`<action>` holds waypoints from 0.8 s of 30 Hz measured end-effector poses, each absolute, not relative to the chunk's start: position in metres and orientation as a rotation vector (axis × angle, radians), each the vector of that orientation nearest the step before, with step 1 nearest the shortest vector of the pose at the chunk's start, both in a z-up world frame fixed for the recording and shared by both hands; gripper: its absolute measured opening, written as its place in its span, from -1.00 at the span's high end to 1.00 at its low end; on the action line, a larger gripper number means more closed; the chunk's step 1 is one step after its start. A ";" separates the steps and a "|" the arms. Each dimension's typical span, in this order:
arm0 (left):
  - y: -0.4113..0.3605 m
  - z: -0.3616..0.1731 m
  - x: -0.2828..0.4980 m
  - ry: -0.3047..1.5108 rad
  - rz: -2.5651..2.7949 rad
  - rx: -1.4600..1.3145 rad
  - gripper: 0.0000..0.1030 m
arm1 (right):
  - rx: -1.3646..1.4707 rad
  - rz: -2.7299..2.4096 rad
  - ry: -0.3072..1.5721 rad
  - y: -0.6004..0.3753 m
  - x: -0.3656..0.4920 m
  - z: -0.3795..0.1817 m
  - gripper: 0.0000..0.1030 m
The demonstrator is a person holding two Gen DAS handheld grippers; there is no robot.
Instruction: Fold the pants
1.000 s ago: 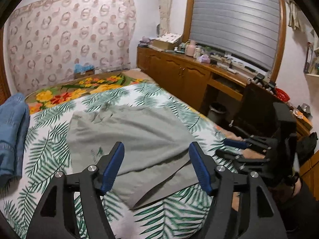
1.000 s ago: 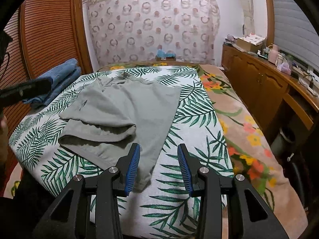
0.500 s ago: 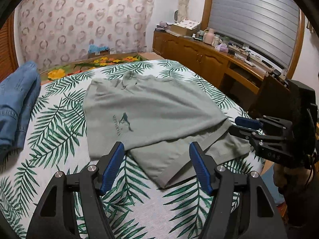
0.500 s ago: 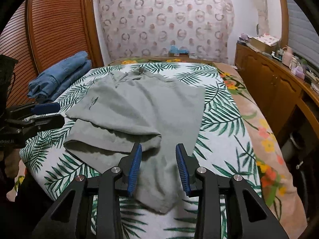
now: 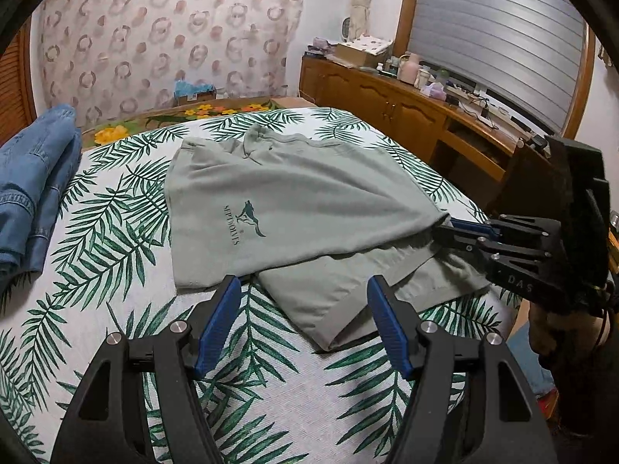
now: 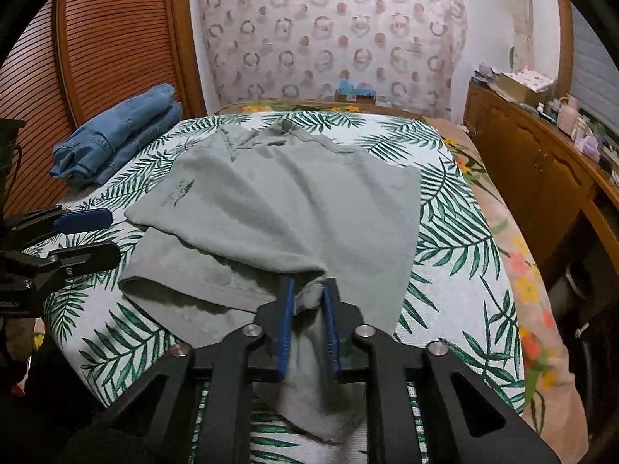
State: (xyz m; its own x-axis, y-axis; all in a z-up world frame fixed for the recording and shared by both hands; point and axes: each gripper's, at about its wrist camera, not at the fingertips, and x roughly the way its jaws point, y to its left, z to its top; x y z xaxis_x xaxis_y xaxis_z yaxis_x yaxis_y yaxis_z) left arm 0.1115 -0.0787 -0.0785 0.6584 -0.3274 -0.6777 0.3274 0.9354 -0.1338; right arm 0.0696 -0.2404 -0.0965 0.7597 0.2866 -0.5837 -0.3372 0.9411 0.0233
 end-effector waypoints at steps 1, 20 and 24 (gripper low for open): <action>-0.079 -0.079 0.112 0.768 -0.370 -0.001 -0.33 | -0.085 0.343 0.615 -0.241 0.068 -0.095 0.81; -0.073 -0.079 0.113 0.757 -0.357 -0.009 -0.33 | -0.046 0.348 0.482 -0.264 0.003 -0.073 0.89; -0.072 -0.080 0.113 0.760 -0.358 -0.008 -0.33 | -0.037 0.343 0.501 -0.272 -0.008 -0.078 0.89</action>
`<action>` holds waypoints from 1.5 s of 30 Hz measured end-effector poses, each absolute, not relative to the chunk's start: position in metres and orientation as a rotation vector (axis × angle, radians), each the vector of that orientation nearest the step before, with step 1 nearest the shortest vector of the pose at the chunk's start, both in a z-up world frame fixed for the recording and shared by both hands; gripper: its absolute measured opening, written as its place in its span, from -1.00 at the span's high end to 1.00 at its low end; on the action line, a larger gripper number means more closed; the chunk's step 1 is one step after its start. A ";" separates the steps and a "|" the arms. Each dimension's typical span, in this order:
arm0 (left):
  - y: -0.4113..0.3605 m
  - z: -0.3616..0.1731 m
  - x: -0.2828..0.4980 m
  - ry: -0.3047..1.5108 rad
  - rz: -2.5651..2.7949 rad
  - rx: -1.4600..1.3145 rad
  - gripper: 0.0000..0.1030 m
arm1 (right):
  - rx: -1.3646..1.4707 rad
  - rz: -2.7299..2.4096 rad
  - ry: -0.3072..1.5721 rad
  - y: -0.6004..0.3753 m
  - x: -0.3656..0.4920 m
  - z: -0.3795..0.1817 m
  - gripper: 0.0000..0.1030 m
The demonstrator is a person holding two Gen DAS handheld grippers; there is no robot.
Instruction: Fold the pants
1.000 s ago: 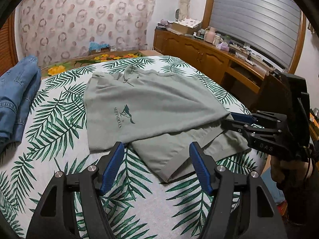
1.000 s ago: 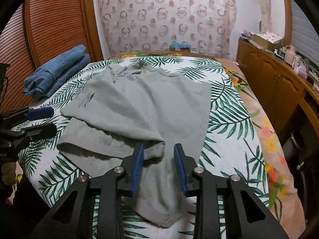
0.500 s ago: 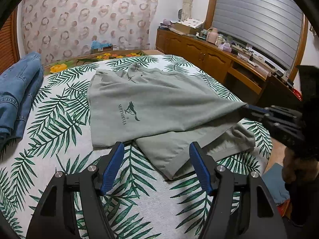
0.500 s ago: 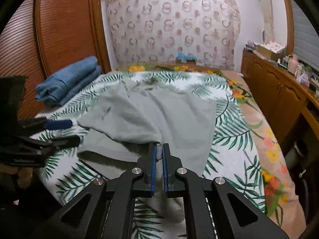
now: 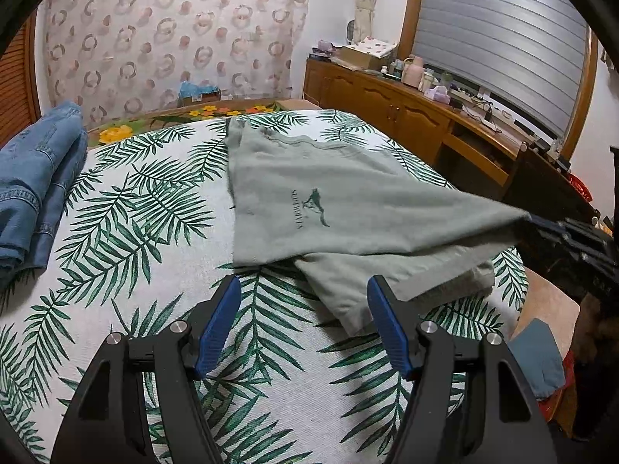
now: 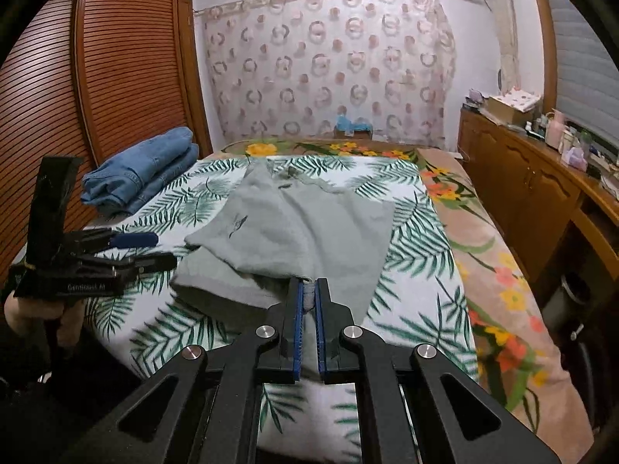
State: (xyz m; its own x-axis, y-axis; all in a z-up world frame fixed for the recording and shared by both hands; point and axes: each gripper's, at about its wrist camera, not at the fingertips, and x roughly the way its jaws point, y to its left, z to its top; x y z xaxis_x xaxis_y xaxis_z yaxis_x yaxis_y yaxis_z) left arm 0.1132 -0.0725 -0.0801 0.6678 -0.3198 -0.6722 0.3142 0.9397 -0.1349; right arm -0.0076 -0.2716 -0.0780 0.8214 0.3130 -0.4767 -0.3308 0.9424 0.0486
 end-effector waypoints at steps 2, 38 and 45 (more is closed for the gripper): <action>-0.074 -0.081 0.113 0.765 -0.358 -0.005 -0.33 | -0.037 0.339 0.521 -0.273 -0.011 -0.084 0.89; -0.058 -0.085 0.112 0.768 -0.311 -0.012 -0.34 | -0.138 0.360 0.527 -0.248 0.010 -0.074 0.18; -0.040 -0.078 0.110 0.739 -0.271 -0.024 -0.34 | -0.151 0.435 0.531 -0.226 0.037 -0.075 0.18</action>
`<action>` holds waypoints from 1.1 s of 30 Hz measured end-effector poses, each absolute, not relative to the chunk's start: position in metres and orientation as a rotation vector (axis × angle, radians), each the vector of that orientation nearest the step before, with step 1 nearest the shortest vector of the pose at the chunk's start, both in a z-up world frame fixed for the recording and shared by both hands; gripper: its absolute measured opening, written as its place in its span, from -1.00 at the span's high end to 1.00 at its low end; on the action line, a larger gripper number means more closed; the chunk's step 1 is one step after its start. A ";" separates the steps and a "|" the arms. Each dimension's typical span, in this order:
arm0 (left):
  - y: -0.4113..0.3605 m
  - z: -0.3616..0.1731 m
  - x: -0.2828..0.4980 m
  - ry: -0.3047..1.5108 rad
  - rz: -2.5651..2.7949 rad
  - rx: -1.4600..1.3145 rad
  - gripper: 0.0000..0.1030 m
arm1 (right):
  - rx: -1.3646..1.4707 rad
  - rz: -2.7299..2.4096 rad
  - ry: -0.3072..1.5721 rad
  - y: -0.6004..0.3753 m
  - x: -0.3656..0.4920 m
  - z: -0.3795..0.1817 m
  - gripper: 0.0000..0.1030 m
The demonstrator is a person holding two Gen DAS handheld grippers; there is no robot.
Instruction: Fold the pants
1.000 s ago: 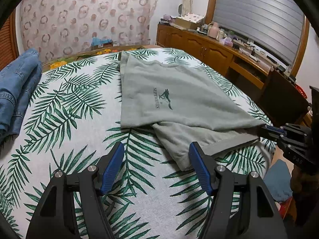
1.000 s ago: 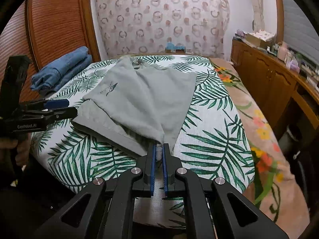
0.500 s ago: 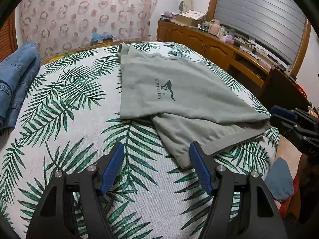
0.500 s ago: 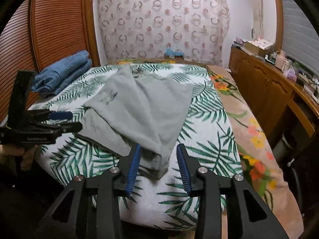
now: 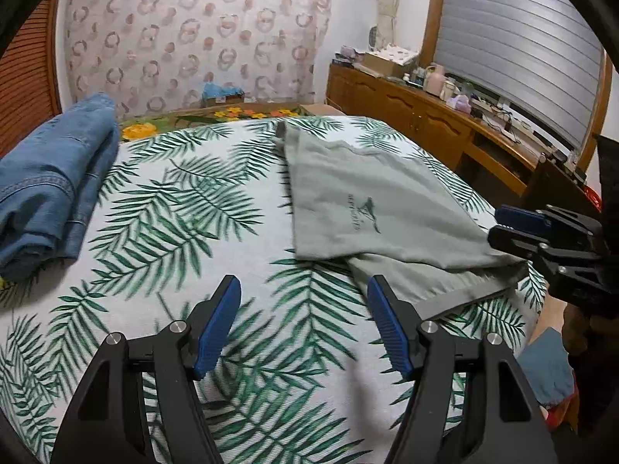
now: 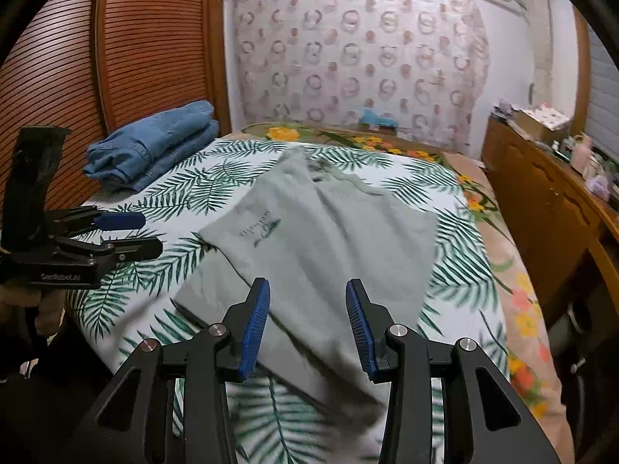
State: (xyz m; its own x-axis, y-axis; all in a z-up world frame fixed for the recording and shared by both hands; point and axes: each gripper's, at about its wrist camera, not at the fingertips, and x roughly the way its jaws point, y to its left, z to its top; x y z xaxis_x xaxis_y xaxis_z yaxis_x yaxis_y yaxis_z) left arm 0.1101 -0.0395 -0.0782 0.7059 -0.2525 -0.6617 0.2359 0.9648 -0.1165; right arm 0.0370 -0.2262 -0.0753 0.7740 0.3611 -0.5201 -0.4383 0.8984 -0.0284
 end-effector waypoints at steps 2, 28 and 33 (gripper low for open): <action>-0.036 -0.077 0.110 0.734 -0.265 -0.029 -0.34 | -0.162 0.449 0.537 -0.221 0.046 -0.076 0.18; -0.001 -0.066 0.101 0.675 -0.210 -0.069 -0.34 | -0.251 0.636 0.662 -0.165 0.122 -0.073 0.18; 0.001 -0.065 0.099 0.667 -0.204 -0.066 -0.34 | -0.288 0.655 0.673 -0.153 0.130 -0.076 0.18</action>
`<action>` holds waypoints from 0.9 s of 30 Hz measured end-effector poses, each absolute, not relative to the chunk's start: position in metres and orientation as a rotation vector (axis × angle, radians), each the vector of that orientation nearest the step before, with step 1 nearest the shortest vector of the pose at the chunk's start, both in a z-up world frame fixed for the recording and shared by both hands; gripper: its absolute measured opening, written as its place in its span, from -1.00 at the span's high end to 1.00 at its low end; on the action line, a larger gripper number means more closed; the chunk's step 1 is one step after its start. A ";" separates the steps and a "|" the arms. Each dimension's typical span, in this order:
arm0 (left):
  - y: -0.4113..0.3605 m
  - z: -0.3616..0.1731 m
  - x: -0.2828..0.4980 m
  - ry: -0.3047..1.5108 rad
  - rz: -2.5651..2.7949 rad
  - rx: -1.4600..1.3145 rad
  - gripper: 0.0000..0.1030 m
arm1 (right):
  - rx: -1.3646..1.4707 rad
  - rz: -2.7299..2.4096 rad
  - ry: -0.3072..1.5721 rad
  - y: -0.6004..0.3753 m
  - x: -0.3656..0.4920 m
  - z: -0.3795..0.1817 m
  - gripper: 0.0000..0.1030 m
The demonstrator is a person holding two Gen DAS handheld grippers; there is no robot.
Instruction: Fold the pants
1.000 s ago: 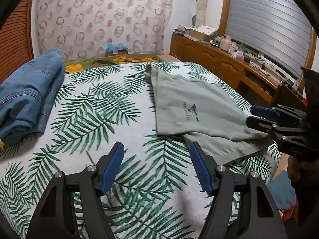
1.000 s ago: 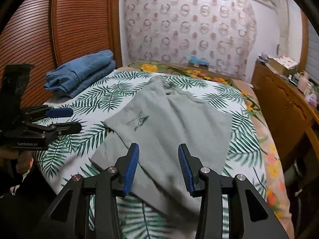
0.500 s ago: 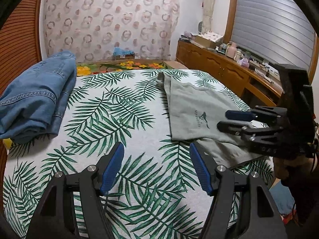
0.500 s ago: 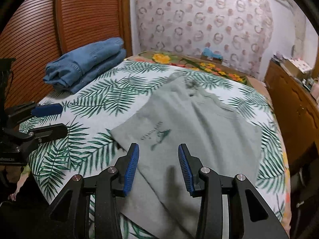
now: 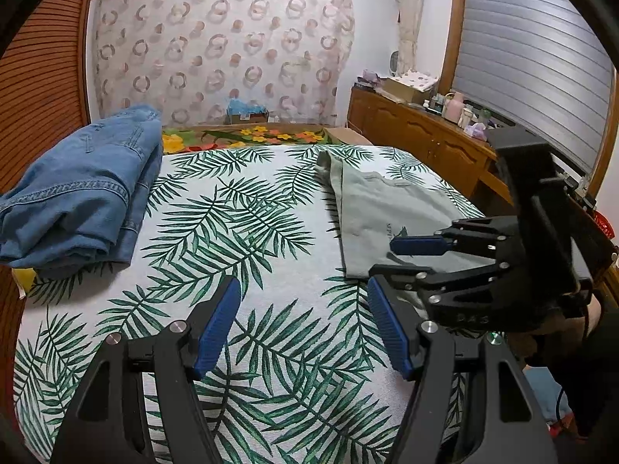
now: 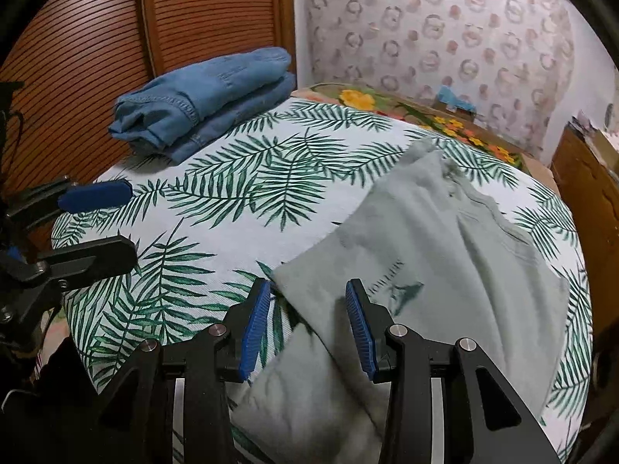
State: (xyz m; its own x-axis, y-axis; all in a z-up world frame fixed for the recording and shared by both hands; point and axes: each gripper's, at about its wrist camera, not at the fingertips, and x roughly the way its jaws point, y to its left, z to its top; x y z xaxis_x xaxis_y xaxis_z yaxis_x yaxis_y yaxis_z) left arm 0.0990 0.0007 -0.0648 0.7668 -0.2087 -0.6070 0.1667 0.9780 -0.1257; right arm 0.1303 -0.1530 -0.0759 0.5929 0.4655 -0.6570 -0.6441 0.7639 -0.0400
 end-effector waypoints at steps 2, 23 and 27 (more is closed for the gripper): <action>0.001 -0.065 0.098 0.667 -0.204 -0.066 -0.34 | -0.298 0.662 0.682 -0.153 0.131 -0.079 0.18; -0.004 -0.073 0.097 0.685 -0.211 -0.064 -0.34 | -0.276 0.663 0.686 -0.158 0.146 -0.063 0.95; -0.010 -0.074 0.097 0.689 -0.222 -0.052 -0.34 | -0.226 0.619 0.650 -0.185 0.151 -0.046 0.95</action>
State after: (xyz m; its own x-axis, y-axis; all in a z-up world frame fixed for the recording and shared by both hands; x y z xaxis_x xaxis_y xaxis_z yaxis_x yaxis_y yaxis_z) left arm 0.0966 -0.0103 -0.0740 0.7493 -0.2202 -0.6245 0.1861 0.9751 -0.1206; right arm 0.1514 -0.1854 -0.0462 0.6247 0.4660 -0.6265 -0.6028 0.7978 -0.0077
